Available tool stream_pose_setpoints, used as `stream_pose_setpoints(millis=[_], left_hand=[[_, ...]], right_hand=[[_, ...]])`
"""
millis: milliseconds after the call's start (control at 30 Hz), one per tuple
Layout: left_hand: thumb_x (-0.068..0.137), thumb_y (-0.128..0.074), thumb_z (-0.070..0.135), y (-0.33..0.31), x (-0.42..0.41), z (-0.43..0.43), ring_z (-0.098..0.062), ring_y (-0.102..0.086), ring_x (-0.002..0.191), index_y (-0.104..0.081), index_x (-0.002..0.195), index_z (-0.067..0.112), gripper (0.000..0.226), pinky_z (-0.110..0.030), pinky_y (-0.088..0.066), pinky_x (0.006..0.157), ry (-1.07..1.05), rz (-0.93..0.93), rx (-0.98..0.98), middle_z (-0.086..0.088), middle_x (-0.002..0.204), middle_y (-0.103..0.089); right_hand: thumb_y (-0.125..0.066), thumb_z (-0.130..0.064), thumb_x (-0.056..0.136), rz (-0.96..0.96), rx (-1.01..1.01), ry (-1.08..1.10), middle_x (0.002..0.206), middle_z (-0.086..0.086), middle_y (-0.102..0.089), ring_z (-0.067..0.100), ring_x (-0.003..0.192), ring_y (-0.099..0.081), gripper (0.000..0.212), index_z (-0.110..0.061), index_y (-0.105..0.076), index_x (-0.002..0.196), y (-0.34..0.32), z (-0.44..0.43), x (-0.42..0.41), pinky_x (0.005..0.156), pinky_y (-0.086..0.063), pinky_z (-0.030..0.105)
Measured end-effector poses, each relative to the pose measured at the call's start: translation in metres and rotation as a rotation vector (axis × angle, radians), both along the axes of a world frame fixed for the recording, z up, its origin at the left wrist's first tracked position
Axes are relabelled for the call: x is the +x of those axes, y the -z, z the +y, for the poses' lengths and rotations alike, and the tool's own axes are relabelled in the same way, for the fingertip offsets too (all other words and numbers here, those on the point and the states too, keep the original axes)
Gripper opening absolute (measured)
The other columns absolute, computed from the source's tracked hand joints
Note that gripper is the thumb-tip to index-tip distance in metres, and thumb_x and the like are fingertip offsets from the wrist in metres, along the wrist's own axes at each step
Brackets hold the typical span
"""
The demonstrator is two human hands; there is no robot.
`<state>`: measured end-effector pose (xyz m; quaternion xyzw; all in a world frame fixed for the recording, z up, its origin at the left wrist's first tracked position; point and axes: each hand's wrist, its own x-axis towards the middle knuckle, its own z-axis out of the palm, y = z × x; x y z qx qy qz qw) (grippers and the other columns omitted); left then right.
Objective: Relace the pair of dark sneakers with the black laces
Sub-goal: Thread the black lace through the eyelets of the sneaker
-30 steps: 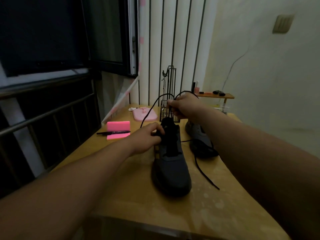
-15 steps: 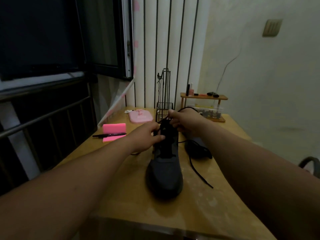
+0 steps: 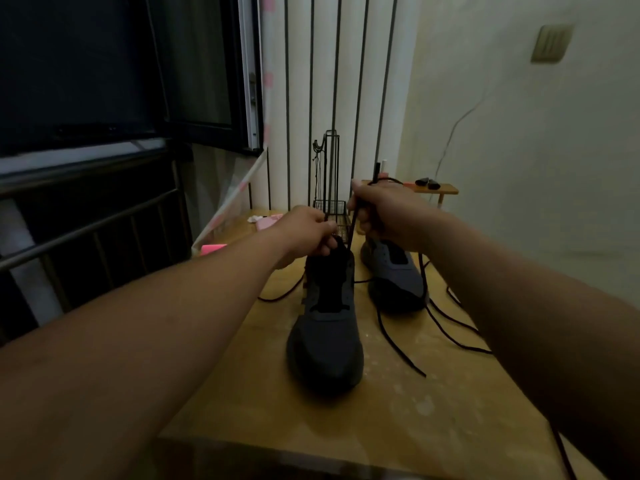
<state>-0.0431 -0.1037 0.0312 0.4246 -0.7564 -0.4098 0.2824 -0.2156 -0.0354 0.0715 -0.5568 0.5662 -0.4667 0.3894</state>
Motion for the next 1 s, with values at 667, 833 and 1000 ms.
stream_pose_setpoints(millis=[667,833,1000], left_hand=[[0.098,-0.064,0.046,0.079,0.113,0.032,-0.029,-0.065,0.068,-0.052,0.065,0.019,0.044,-0.047,-0.052,0.087,-0.092,0.464,0.436,-0.006,0.062,-0.049],[0.104,-0.045,0.06,0.068,0.106,0.049,-0.023,-0.069,0.111,-0.068,0.122,0.022,0.048,-0.044,-0.05,0.102,-0.186,0.361,0.029,-0.003,0.112,-0.074],[0.108,-0.042,0.054,0.02,0.078,0.062,-0.015,-0.06,0.064,-0.065,0.119,0.02,0.042,-0.034,-0.056,0.071,0.14,0.434,0.044,0.0,0.079,-0.066]], right_hand=[[-0.051,-0.036,0.108,-0.515,-0.047,0.182,0.066,-0.006,-0.049,0.007,0.053,-0.045,0.028,-0.017,-0.063,0.091,0.0,0.008,0.012,0.053,-0.037,0.02],[-0.051,-0.034,0.108,-0.323,-0.025,0.04,0.067,-0.004,-0.053,0.01,0.057,-0.05,0.026,-0.012,-0.065,0.105,-0.001,0.013,0.048,0.056,-0.04,0.024],[-0.056,-0.032,0.106,-0.076,-0.019,-0.088,0.07,-0.003,-0.058,0.011,0.06,-0.05,0.029,-0.008,-0.07,0.116,0.007,0.009,0.089,0.057,-0.039,0.026]])
